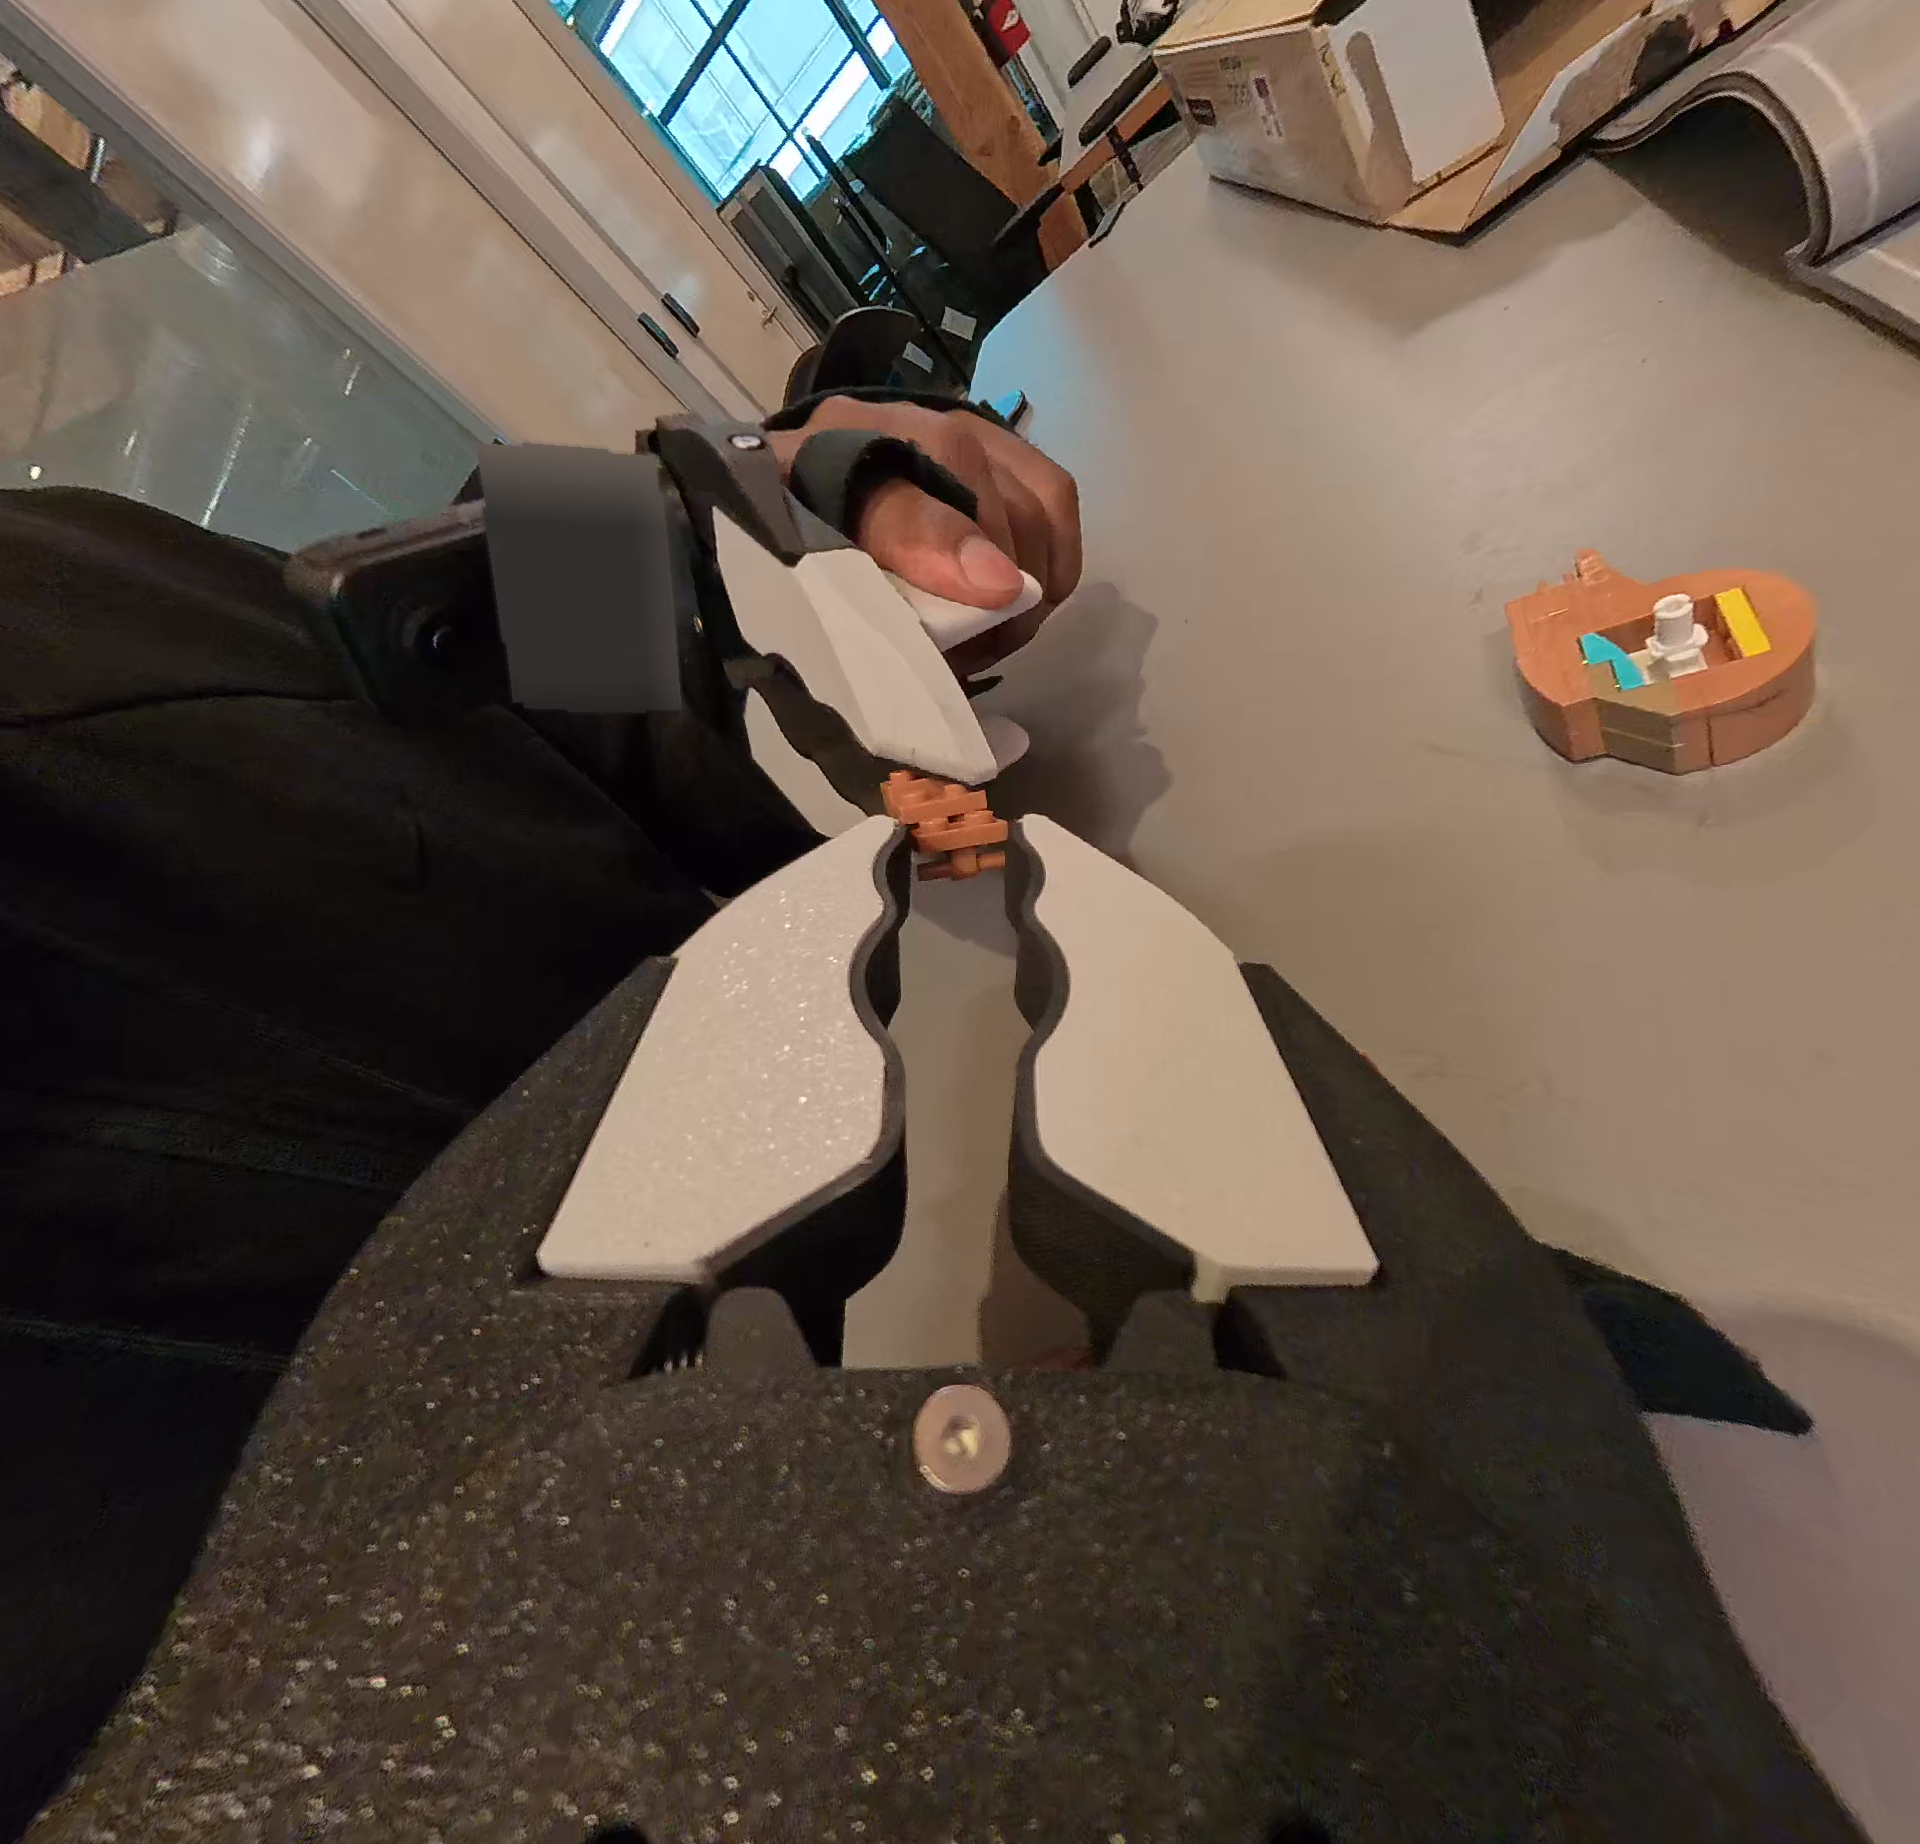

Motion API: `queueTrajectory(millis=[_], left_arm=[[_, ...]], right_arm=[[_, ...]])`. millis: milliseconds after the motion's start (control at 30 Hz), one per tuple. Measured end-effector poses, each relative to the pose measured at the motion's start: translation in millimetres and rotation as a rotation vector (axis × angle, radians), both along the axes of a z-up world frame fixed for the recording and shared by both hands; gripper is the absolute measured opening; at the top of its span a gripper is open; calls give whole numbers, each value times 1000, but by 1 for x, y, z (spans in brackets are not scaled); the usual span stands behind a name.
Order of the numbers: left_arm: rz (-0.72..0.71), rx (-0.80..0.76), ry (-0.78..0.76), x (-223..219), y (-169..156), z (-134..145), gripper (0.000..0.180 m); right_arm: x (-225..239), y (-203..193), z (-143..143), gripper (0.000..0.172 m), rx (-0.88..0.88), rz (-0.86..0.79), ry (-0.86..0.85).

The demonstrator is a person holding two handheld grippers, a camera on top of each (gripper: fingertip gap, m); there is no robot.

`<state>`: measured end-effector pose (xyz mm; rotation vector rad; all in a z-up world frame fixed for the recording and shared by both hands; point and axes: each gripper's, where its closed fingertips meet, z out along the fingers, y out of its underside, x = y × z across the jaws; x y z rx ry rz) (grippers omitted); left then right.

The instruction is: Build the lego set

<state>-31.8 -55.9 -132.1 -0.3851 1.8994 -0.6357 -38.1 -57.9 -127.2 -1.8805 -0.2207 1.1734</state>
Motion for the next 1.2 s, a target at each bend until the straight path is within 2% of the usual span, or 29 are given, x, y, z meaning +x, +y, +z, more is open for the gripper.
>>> queueTrajectory(millis=[267, 600, 1200], left_arm=[[33, 122, -84, 2, 3, 2, 10], [-25, 54, -88, 1, 0, 4, 11], [-31, 106, -98, 3, 1, 2, 11]], right_arm=[[2, 1, 1, 16, -13, -14, 28], [0, -1, 5, 17, -3, 10, 55], [0, 0, 3, 16, -15, -1, 58]])
